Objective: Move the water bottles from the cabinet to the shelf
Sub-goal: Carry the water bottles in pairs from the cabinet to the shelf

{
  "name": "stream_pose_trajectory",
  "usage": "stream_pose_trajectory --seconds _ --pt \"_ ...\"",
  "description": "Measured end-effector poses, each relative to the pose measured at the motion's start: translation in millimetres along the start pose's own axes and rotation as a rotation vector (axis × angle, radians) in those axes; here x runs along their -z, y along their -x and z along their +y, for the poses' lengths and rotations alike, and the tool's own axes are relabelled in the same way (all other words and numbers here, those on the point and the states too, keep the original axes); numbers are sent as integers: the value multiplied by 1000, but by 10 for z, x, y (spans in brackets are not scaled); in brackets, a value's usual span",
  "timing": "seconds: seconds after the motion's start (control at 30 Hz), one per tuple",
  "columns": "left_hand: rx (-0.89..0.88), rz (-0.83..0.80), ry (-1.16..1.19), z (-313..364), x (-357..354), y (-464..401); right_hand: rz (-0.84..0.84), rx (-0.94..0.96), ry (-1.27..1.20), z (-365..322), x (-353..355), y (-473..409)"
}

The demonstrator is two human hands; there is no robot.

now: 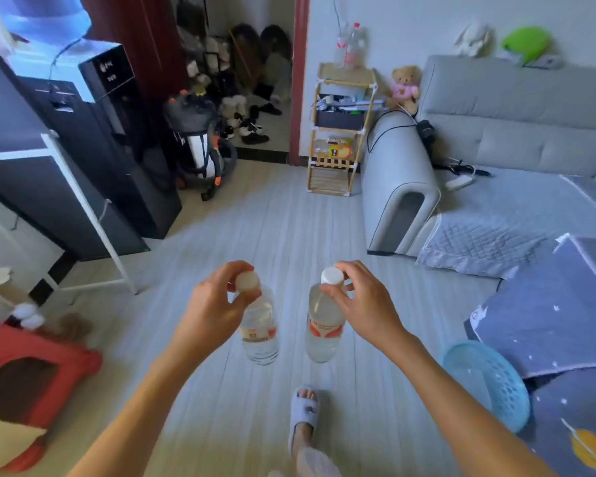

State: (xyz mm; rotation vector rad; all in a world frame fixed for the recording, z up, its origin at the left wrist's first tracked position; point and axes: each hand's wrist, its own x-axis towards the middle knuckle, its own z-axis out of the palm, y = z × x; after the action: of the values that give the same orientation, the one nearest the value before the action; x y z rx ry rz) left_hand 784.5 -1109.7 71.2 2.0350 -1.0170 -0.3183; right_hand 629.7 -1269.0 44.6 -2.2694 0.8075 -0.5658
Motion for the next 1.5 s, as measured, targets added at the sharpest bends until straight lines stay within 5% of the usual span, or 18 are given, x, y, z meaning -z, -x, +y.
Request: stream_pose_trajectory --seconds 0.47,0.83,1.07,1.5 --pt "2 3 -4 -14 -480 -3360 17 5 6 957 145 -3280" --pt "-20 -141 23 -439 -957 -6229 17 -104 90 1724 33 -5840" --pt "-125 -191 -21 -241 -1154 -8068 141 -127 55 2060 316 -7380" --pt "-100 -246 33 -23 -2192 -10783 102 -157 131 3348 826 -9944"
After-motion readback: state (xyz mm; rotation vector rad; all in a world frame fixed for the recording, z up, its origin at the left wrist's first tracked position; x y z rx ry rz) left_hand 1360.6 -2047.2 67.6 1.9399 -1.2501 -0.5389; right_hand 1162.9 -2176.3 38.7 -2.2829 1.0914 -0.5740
